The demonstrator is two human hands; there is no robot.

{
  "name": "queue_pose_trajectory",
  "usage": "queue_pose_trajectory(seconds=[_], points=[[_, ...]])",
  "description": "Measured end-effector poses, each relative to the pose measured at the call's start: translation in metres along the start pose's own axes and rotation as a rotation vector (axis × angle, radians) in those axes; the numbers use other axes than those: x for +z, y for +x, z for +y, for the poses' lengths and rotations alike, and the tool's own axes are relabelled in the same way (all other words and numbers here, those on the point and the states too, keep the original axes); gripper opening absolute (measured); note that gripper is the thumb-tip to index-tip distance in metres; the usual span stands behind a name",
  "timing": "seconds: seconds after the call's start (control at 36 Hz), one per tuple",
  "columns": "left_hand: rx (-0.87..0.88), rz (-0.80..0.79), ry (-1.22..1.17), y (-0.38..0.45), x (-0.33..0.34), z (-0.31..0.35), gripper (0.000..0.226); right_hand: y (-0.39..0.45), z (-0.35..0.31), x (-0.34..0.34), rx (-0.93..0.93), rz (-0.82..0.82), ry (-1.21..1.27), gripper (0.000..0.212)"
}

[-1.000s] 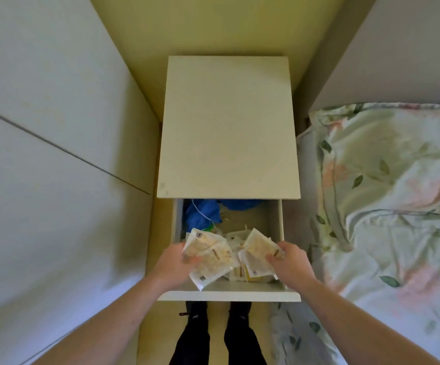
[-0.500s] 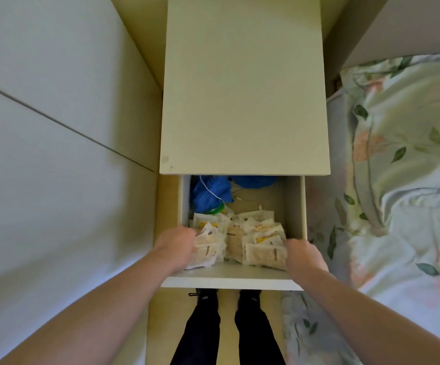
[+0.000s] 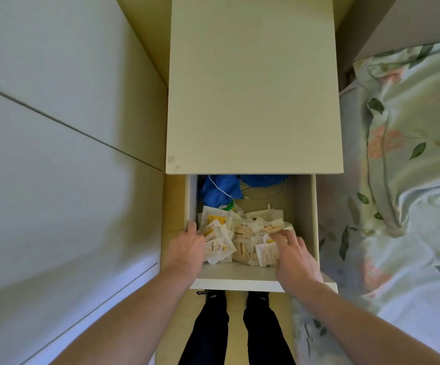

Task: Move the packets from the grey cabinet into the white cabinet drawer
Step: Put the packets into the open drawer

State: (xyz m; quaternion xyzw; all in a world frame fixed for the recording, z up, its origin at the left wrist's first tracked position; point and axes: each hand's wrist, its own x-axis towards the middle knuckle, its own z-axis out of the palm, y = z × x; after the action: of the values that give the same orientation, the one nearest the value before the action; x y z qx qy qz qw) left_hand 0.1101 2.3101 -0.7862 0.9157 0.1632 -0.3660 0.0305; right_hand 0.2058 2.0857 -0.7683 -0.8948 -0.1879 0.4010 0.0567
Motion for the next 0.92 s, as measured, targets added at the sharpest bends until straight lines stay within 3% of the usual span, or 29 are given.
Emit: queue_pose_trajectory(seconds=[0.17, 0.44, 0.78, 0.92], points=[[-0.014, 0.062, -0.067, -0.006, 0.008, -0.002, 0.033, 0.006, -0.005, 0.011, -0.047, -0.045, 0.096, 0.061], [-0.15, 0.085, -0.348, -0.014, 0.008, 0.001, 0.028, 0.009, 0.002, 0.024, -0.012, -0.106, 0.17, 0.053], [0.022, -0.04, 0.063, 0.008, 0.008, 0.014, 0.013, 0.004, 0.021, 0.018, -0.031, -0.083, 0.251, 0.042], [0.021, 0.014, 0.056, 0.013, 0.003, 0.021, 0.043, -0.002, 0.028, 0.012, -0.027, -0.057, 0.277, 0.04]])
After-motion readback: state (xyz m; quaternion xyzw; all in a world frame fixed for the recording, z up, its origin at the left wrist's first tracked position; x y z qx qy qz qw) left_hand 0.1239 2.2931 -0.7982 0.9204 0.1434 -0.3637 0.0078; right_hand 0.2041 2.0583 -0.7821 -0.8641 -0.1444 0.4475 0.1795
